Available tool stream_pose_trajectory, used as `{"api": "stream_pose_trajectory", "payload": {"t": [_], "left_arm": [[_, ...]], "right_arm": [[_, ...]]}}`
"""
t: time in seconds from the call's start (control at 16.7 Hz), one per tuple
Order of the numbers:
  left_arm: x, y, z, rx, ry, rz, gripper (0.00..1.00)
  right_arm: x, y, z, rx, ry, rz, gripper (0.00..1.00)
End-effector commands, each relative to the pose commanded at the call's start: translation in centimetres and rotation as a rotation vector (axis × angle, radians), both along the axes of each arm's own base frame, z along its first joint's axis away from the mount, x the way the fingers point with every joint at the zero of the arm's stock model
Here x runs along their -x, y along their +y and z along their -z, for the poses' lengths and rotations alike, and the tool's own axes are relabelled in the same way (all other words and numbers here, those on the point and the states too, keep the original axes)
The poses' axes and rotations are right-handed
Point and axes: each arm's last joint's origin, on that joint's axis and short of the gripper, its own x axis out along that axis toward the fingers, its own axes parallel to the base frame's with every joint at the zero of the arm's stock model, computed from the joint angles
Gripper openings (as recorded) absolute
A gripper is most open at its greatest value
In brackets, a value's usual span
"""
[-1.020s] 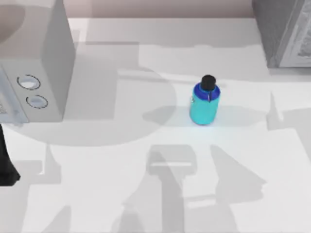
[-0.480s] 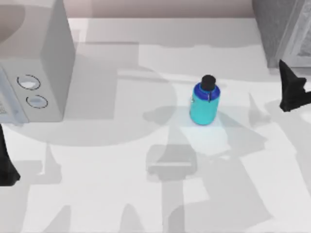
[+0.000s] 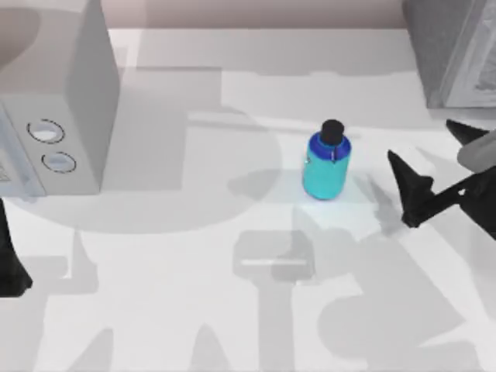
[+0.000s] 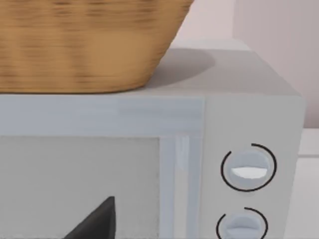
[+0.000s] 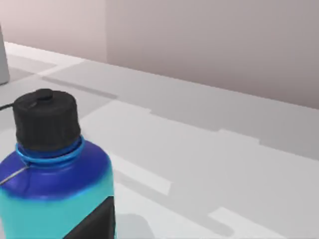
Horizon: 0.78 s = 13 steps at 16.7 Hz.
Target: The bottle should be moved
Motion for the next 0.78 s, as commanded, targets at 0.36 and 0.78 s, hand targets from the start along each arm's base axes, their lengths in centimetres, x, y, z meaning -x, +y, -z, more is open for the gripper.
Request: {"api": "stream_pose_trajectory", "payload": {"t": [0.36, 0.78], "left_arm": [[0.0, 0.0, 0.0, 0.000, 0.000, 0.000, 1.00], [0.0, 0.0, 0.0, 0.000, 0.000, 0.000, 1.00]], "right_arm": [[1.9, 2.5, 3.5, 0.010, 0.036, -0.232, 1.00], [1.5, 2.7, 3.5, 0.010, 0.036, -0.231, 1.00]]}}
